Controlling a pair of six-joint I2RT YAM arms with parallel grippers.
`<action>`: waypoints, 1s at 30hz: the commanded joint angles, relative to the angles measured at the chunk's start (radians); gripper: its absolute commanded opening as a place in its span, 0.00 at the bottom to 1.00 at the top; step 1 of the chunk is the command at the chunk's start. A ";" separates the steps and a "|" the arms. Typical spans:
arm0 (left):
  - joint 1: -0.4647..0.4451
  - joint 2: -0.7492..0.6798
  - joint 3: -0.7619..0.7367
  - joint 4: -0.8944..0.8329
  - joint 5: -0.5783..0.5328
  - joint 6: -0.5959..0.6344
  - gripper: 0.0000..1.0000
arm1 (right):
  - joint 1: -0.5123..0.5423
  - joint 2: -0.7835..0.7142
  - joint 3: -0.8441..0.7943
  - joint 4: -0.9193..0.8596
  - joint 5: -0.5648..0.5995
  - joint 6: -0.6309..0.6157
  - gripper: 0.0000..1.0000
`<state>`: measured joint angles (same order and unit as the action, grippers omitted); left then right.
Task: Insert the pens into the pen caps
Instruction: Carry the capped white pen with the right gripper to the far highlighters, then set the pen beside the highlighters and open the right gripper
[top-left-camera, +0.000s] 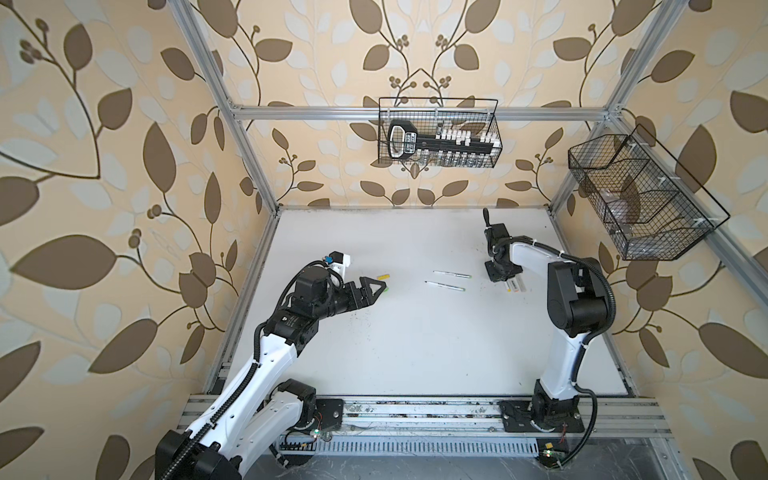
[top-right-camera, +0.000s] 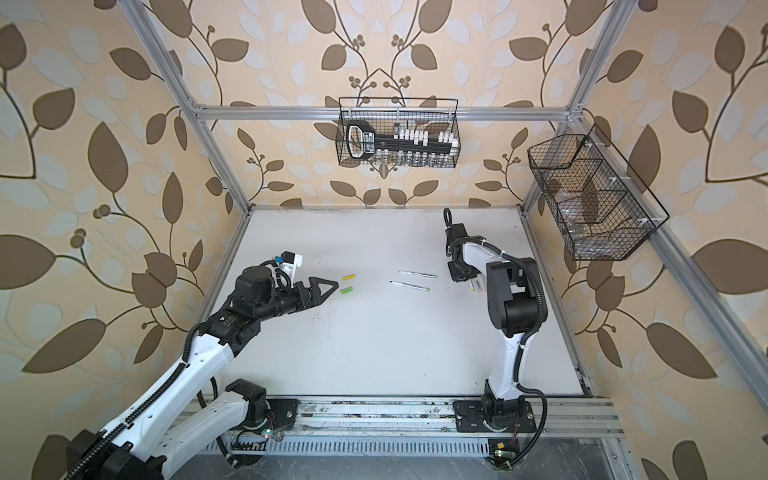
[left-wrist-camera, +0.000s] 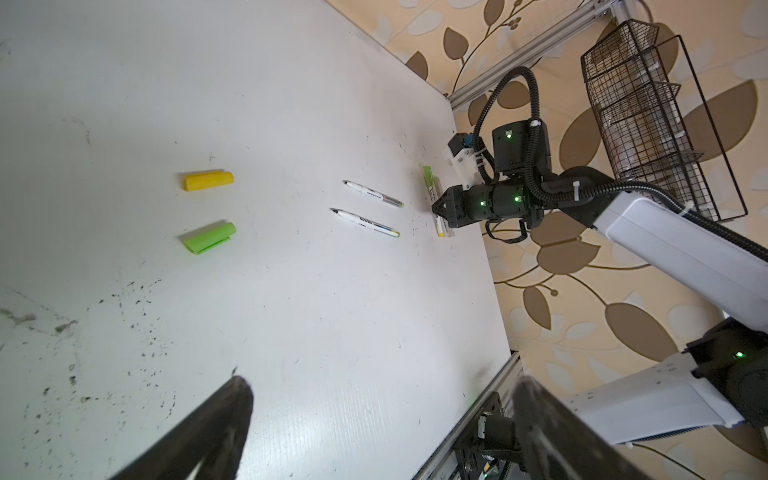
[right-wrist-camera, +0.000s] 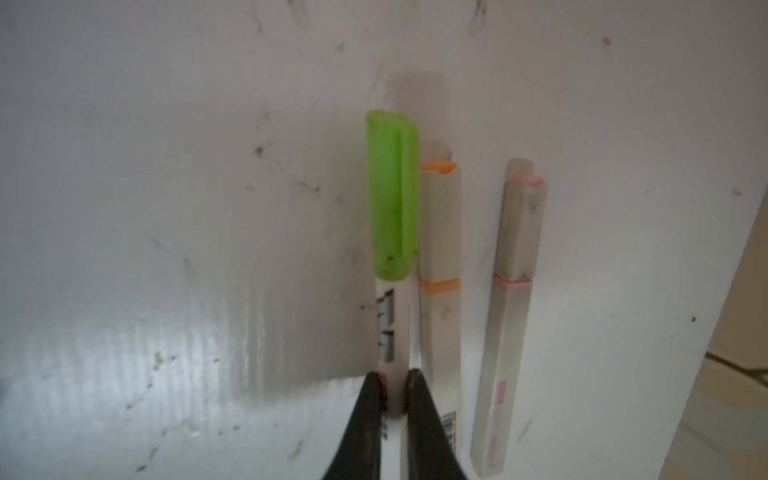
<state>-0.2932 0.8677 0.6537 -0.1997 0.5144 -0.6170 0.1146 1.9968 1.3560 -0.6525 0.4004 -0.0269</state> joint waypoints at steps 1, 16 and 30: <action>0.006 -0.010 0.020 0.012 -0.010 0.024 0.99 | -0.006 0.004 0.042 -0.052 0.042 -0.023 0.19; 0.006 0.005 0.044 -0.042 -0.096 0.043 0.99 | 0.077 -0.082 0.072 -0.071 -0.014 -0.012 0.80; 0.014 0.059 0.124 -0.174 -0.274 -0.006 0.99 | 0.221 -0.341 -0.162 0.221 -0.336 -0.025 1.00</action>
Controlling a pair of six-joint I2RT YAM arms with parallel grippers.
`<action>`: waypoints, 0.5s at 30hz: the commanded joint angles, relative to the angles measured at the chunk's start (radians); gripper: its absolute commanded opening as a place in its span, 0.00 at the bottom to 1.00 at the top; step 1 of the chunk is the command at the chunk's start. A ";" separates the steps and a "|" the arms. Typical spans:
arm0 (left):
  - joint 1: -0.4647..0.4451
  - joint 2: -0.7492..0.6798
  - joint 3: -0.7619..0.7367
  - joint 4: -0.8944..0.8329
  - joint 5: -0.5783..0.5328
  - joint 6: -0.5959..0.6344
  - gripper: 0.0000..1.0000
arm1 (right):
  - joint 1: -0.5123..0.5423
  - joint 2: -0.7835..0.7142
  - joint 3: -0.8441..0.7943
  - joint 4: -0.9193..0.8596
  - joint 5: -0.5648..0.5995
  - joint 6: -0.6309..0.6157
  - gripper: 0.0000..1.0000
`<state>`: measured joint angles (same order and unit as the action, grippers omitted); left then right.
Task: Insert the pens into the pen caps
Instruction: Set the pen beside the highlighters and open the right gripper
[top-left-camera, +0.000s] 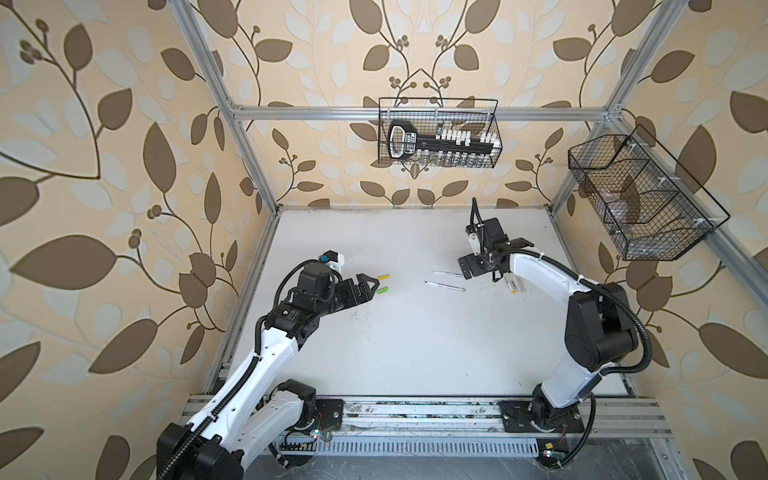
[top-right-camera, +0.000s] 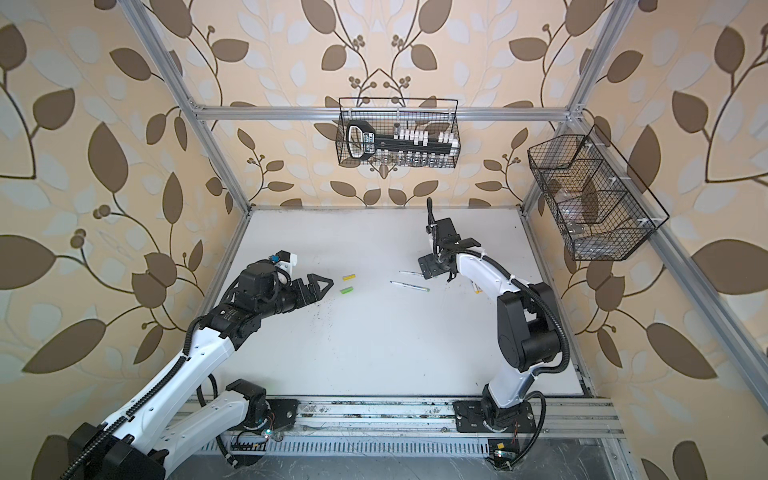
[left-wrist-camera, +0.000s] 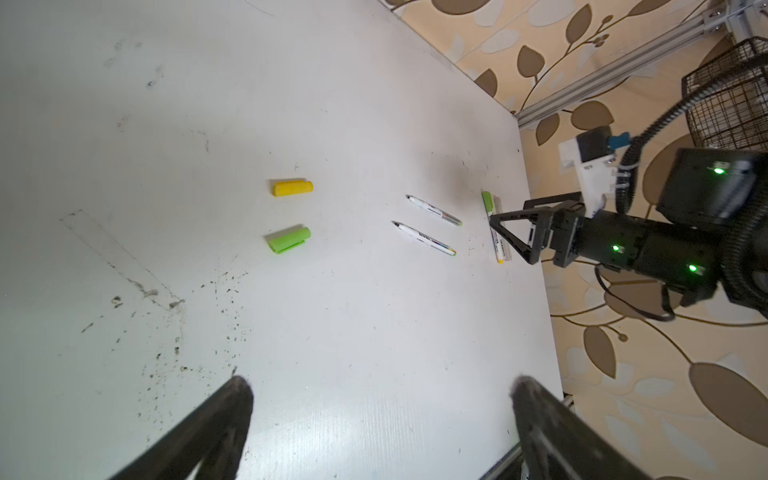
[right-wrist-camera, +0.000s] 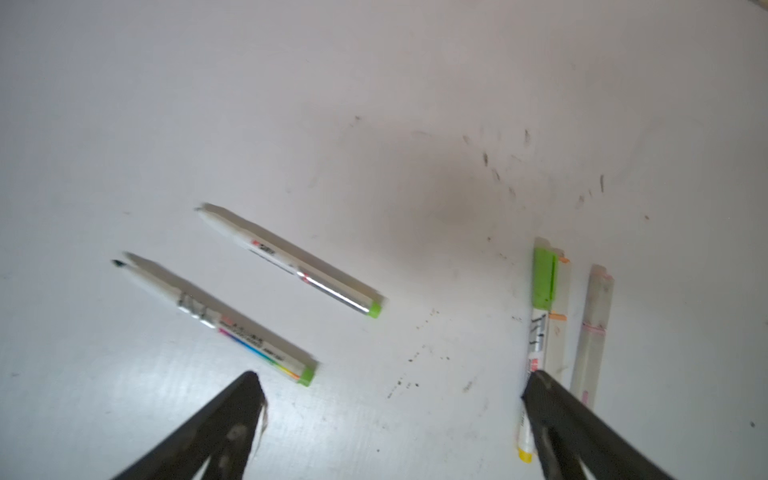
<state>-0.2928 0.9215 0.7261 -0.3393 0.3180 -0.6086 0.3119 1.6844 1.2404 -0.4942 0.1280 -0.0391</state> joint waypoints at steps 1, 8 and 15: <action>0.014 0.013 0.062 -0.052 -0.096 -0.019 0.99 | 0.043 -0.044 -0.061 0.080 -0.062 -0.021 1.00; 0.015 0.068 0.141 -0.243 -0.279 0.016 0.99 | 0.168 -0.073 -0.137 0.214 -0.251 0.002 1.00; 0.046 0.029 0.146 -0.350 -0.356 0.036 0.99 | 0.324 0.063 -0.104 0.328 -0.330 0.103 0.97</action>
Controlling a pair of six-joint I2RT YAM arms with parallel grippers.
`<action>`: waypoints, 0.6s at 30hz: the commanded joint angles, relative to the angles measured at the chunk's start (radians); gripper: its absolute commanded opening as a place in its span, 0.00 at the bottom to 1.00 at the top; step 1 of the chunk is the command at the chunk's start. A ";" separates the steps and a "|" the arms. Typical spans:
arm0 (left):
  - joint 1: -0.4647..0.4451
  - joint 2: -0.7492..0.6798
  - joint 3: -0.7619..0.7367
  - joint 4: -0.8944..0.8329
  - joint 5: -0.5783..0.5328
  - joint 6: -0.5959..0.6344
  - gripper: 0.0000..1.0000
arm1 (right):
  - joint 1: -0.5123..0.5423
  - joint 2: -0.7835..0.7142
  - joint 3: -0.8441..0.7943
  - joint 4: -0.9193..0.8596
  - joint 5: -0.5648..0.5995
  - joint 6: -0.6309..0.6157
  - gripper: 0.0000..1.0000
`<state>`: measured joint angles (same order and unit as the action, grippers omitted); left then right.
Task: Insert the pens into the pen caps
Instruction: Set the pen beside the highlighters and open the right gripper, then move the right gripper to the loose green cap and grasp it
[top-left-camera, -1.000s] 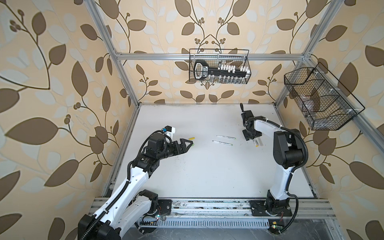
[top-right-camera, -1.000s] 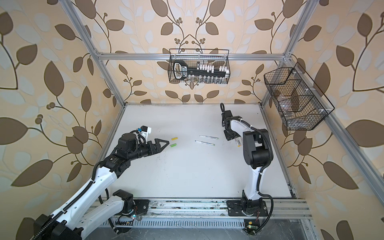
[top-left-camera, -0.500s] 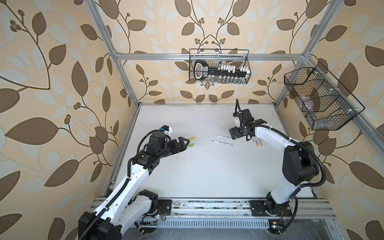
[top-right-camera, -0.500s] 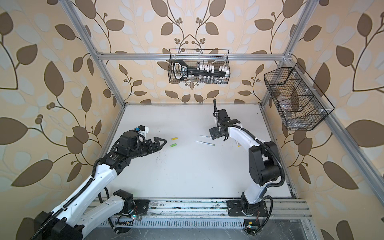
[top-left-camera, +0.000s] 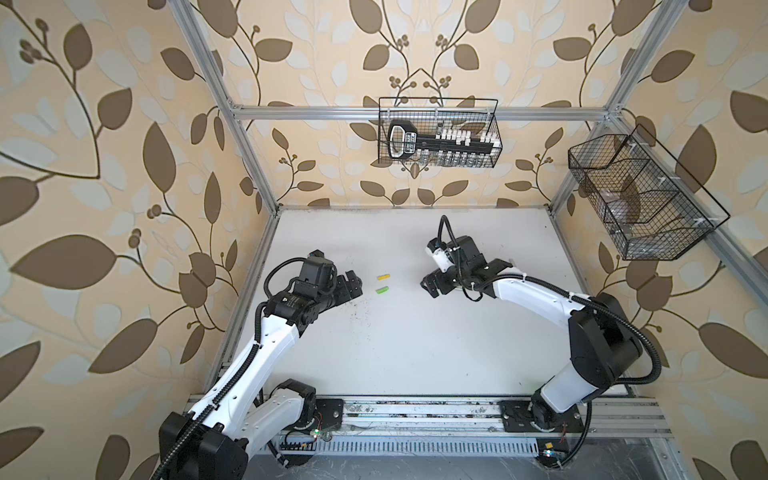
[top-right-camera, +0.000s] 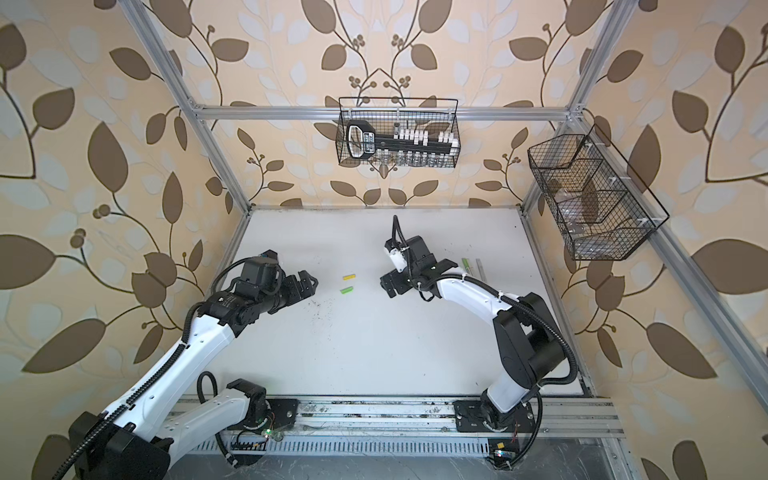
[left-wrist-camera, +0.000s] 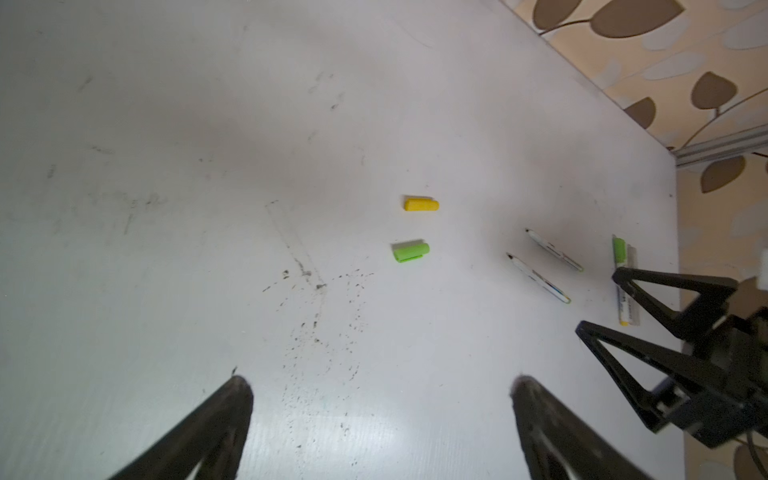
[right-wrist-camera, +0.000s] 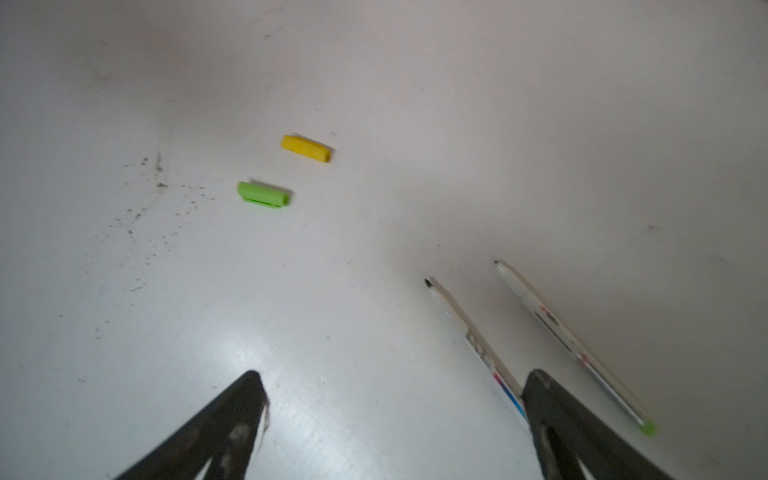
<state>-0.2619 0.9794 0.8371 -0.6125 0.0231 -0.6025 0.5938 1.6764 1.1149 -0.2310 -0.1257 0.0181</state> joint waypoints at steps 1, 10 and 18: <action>0.019 -0.033 0.038 -0.084 -0.050 0.043 0.99 | 0.063 0.102 0.038 0.074 -0.076 0.063 0.97; 0.032 -0.035 0.072 -0.193 -0.012 0.164 0.99 | 0.142 0.340 0.218 0.108 -0.158 0.143 0.95; 0.032 -0.069 0.074 -0.208 -0.017 0.176 0.99 | 0.133 0.471 0.349 0.082 -0.200 0.164 0.95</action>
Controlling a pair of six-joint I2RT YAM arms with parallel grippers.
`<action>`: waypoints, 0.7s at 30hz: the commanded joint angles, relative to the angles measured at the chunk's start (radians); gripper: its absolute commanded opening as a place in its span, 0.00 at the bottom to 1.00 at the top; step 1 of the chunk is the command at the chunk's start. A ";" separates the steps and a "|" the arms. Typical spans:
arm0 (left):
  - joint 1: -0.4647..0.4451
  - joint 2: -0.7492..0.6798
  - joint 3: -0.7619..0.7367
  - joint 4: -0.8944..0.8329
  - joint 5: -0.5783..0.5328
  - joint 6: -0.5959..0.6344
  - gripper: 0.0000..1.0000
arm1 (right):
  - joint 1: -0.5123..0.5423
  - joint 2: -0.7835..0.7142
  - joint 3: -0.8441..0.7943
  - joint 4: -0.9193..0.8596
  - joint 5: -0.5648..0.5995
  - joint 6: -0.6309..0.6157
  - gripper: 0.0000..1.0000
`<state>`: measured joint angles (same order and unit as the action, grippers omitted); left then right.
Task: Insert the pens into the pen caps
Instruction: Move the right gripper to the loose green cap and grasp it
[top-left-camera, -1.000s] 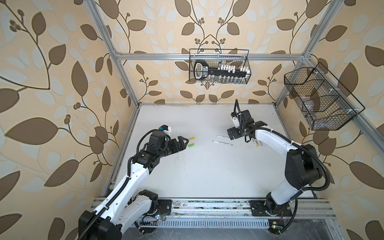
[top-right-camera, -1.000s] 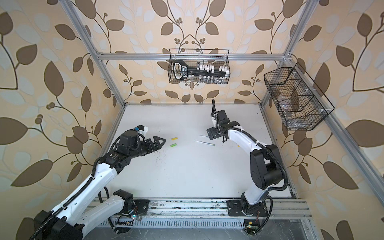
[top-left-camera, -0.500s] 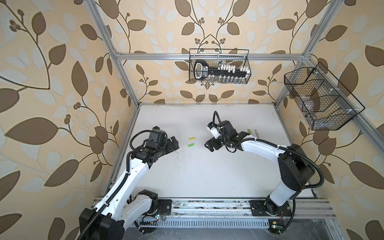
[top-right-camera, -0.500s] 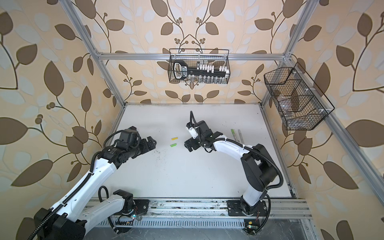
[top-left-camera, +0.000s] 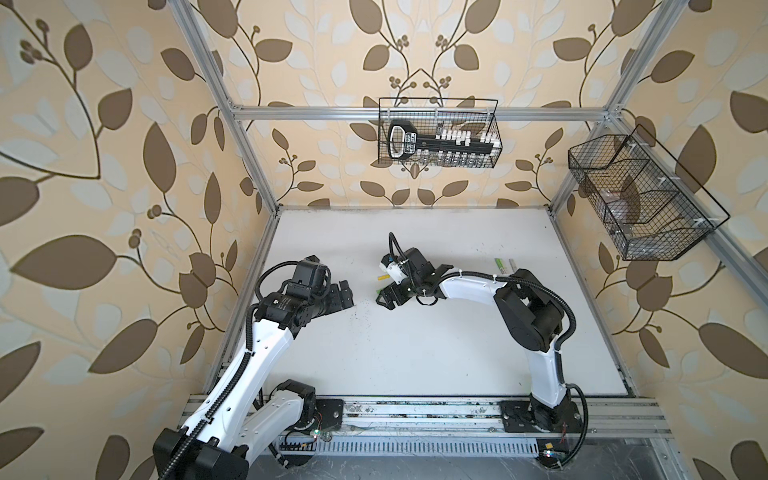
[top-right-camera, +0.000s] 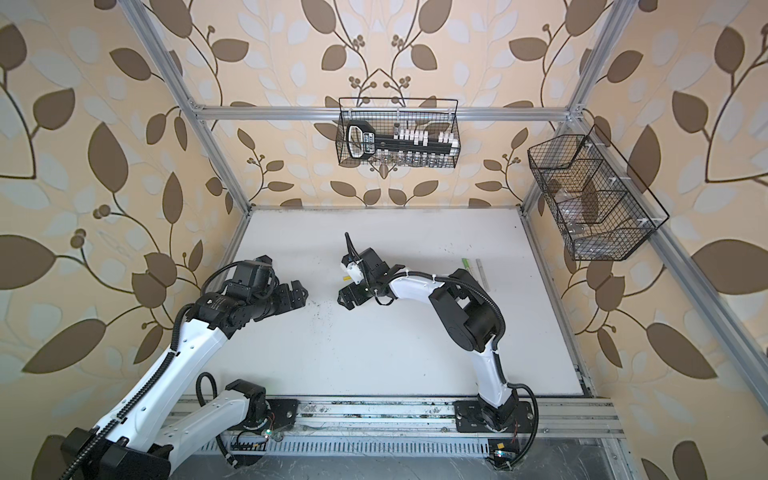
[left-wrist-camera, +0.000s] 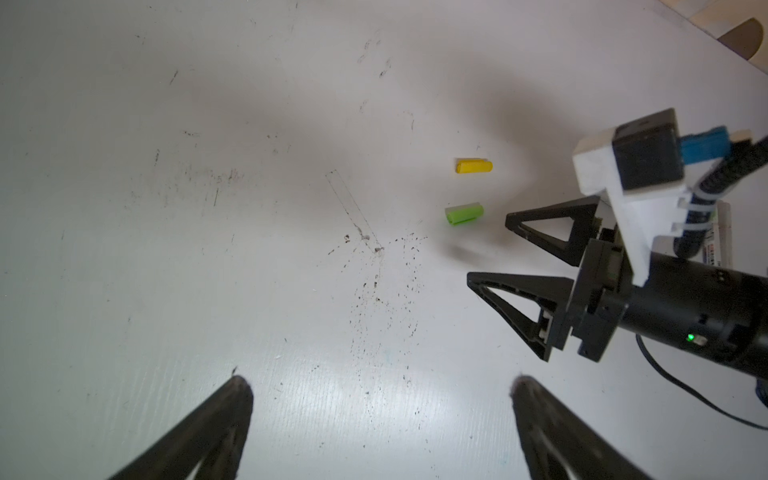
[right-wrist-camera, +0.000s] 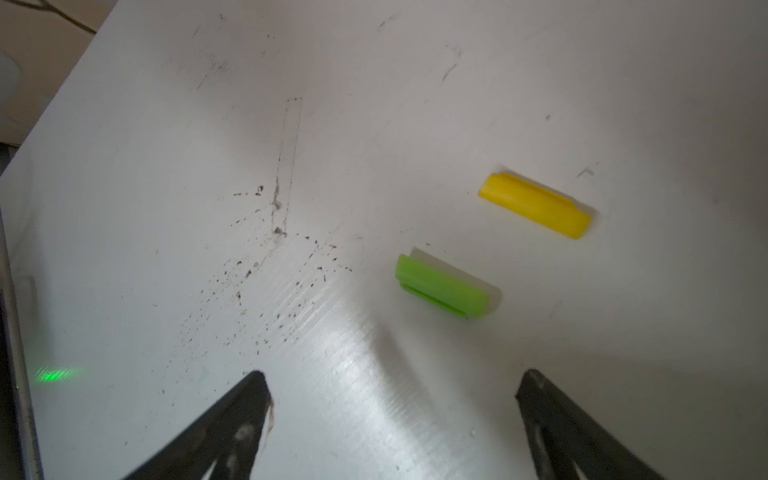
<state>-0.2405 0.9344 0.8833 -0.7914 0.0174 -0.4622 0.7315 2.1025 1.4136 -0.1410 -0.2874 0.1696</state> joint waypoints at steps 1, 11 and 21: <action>0.010 -0.027 0.032 -0.035 -0.013 0.037 0.99 | -0.007 0.058 0.069 -0.018 -0.039 0.011 0.95; 0.012 -0.061 0.029 -0.043 -0.020 0.045 0.99 | -0.007 0.155 0.192 -0.094 -0.100 -0.042 0.95; 0.016 -0.045 0.024 -0.028 -0.005 0.046 0.99 | 0.032 0.151 0.182 -0.193 -0.070 -0.112 0.67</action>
<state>-0.2386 0.8879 0.8833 -0.8188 0.0174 -0.4316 0.7589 2.2276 1.5806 -0.2554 -0.3698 0.0891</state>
